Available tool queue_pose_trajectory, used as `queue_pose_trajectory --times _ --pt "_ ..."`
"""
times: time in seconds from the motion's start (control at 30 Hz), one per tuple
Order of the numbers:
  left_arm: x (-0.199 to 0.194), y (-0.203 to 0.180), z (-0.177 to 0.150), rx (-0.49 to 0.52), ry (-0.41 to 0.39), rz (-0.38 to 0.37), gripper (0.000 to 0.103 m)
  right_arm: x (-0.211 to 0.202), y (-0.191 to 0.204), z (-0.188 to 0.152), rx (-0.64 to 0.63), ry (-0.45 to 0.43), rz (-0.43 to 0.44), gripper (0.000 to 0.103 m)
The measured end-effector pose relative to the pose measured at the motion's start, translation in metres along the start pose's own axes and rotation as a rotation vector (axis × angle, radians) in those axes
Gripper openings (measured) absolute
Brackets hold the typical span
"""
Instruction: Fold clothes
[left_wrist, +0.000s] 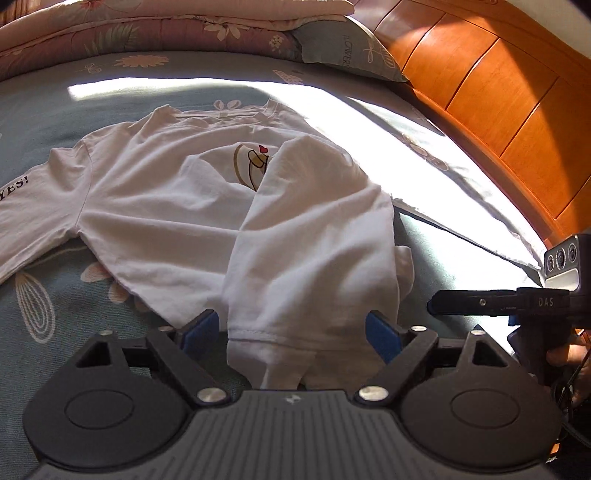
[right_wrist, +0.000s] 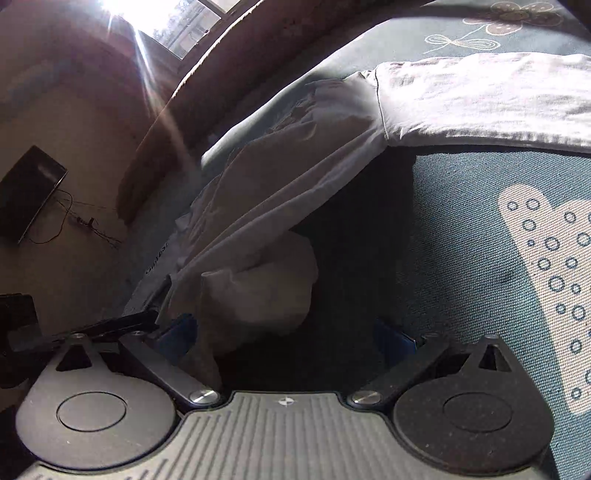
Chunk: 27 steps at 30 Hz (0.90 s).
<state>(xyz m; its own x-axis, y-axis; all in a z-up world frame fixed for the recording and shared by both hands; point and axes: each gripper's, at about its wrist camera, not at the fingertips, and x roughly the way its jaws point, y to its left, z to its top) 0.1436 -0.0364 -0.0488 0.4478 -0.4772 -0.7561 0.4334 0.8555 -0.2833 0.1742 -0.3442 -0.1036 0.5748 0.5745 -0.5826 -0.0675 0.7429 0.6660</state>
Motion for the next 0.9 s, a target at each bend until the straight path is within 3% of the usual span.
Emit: queue_pose_trajectory --times 0.27,0.5,0.67,0.9 --pt "-0.013 0.008 -0.029 -0.060 0.045 0.079 0.087 -0.017 0.007 -0.028 -0.013 -0.004 0.044 0.103" --pt "-0.031 0.018 -0.042 -0.069 0.041 0.167 0.088 -0.016 0.055 -0.033 -0.196 -0.019 0.144 0.103" --pt "-0.036 0.022 -0.045 -0.076 0.031 0.157 0.088 -0.004 0.081 -0.026 -0.286 -0.015 0.181 0.103" --pt "-0.038 0.025 -0.040 -0.079 0.007 0.144 0.088 0.035 0.085 -0.033 -0.269 0.078 0.168 0.103"
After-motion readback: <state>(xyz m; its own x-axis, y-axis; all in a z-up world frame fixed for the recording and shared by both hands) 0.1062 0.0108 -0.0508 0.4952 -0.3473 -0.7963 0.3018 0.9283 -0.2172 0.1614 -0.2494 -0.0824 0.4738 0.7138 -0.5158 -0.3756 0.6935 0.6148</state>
